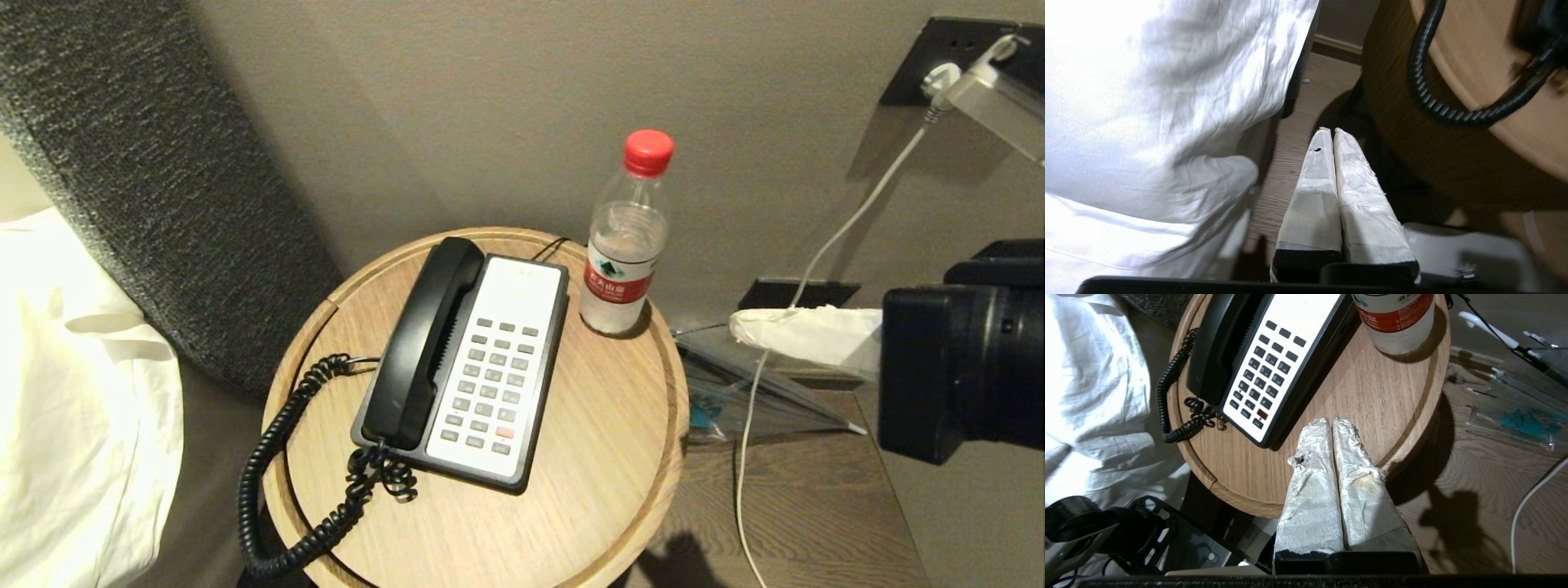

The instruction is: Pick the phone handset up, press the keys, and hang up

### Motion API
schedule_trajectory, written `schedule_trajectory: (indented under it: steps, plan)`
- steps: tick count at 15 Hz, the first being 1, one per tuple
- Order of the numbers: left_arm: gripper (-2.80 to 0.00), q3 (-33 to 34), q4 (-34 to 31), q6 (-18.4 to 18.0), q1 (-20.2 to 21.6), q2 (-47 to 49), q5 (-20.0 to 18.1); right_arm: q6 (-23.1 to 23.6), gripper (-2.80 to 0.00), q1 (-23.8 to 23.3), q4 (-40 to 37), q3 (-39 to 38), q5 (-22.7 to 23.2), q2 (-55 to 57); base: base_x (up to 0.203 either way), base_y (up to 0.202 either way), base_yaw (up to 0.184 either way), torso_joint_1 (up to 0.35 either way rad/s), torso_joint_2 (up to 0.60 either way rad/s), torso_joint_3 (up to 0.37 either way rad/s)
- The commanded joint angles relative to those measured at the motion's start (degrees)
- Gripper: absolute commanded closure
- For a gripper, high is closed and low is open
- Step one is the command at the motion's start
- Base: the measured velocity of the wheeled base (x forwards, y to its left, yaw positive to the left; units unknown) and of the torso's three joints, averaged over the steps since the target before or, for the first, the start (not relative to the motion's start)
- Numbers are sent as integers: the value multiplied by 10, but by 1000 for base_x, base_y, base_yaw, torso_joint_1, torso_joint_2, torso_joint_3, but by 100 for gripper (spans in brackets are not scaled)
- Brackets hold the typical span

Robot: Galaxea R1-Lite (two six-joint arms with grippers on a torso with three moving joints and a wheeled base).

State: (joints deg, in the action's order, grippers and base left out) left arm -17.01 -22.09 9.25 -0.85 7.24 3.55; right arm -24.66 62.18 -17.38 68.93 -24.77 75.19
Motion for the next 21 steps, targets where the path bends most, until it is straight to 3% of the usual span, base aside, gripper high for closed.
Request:
schedule_trajectory:
  steps: [1, 3, 11, 13, 18, 21]
  plan:
    - [0, 66, 14, -46, 3, -75, 5, -1, 0, 0, -1, -5, -1, -15, 0, 0, 0, 0, 0, 0]
    - [0, 107, 97, -59, 4, -73, 13, -1, 0, 0, 1, -24, 0, -29, 0, 0, 0, 0, 0, 0]
    - [0, 133, 133, -114, 4, -72, -32, -1, 0, 0, 0, -69, 1, -72, 0, 0, 0, 0, 0, 0]
    - [0, 135, 136, -142, 4, -72, -40, -2, 0, 0, 0, -88, 0, -95, 0, 0, 0, 0, 0, 0]
    - [0, 135, 137, -141, 4, -72, -39, -9, 0, -1, -10, -160, -8, -176, 0, 0, 0, 0, 0, 0]
    - [0, 135, 137, -141, 4, -72, -39, -19, 0, -2, -72, -186, -31, -271, 0, 0, 0, 0, 0, 0]
